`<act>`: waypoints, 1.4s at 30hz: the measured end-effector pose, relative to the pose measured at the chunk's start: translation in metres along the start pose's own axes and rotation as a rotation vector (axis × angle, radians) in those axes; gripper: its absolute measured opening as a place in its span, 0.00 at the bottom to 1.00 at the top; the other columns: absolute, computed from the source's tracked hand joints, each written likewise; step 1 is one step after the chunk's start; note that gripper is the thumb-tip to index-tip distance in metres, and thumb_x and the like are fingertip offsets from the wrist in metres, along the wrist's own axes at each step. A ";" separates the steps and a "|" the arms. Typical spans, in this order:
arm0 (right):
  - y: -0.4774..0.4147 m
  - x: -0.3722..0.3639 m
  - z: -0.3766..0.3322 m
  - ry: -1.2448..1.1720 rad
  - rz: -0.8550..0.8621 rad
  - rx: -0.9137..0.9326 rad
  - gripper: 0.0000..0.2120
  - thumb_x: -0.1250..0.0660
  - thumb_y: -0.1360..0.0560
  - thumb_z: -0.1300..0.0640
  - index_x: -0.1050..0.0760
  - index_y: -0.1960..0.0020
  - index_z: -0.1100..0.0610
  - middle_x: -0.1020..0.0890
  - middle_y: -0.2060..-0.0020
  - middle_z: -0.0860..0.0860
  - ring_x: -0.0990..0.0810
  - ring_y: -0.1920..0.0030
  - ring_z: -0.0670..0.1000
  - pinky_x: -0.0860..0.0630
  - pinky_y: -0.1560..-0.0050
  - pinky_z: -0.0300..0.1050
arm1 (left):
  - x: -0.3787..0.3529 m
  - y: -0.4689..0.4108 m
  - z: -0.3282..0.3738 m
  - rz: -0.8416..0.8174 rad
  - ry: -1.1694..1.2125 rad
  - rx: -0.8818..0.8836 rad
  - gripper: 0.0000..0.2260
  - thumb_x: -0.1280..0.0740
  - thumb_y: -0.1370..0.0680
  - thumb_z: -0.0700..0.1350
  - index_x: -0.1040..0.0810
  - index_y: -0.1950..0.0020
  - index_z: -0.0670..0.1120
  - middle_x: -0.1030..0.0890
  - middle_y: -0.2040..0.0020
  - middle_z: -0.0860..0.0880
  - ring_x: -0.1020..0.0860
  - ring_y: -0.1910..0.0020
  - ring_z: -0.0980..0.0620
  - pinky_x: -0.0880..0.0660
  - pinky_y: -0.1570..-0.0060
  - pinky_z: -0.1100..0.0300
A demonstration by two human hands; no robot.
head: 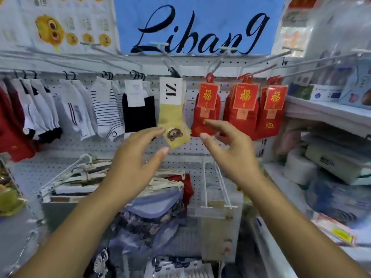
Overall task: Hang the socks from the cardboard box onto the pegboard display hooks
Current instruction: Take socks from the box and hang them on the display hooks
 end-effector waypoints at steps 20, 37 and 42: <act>0.257 -0.444 -0.151 -0.028 -0.723 -0.121 0.19 0.29 0.21 0.52 0.24 0.32 0.54 0.21 0.35 0.50 0.29 0.37 0.44 0.42 0.43 0.19 | 0.236 0.351 -0.286 -0.087 -0.238 0.538 0.17 0.28 0.24 0.45 0.19 0.36 0.43 0.18 0.39 0.46 0.24 0.39 0.50 0.36 0.37 0.69; 0.394 -0.800 -0.212 -0.086 -1.530 0.016 0.17 0.27 0.24 0.53 0.19 0.38 0.58 0.17 0.41 0.52 0.21 0.38 0.51 0.30 0.39 0.38 | 0.398 0.604 -0.480 0.108 -0.396 1.476 0.20 0.29 0.20 0.49 0.24 0.30 0.44 0.21 0.33 0.44 0.26 0.32 0.41 0.30 0.34 0.50; 0.381 -0.895 -0.247 -0.116 -1.631 0.184 0.14 0.28 0.23 0.52 0.19 0.39 0.56 0.16 0.43 0.50 0.22 0.45 0.45 0.36 0.47 0.29 | 0.446 0.630 -0.522 0.304 -0.434 1.618 0.19 0.30 0.20 0.47 0.24 0.31 0.41 0.22 0.33 0.41 0.26 0.33 0.41 0.30 0.35 0.49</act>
Point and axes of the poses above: each hand's wrist, its own y-axis away from the middle knuckle, its own x-axis out of the back of the hand, z = x × y, the point moved 10 cm from there along -y, towards the middle knuckle
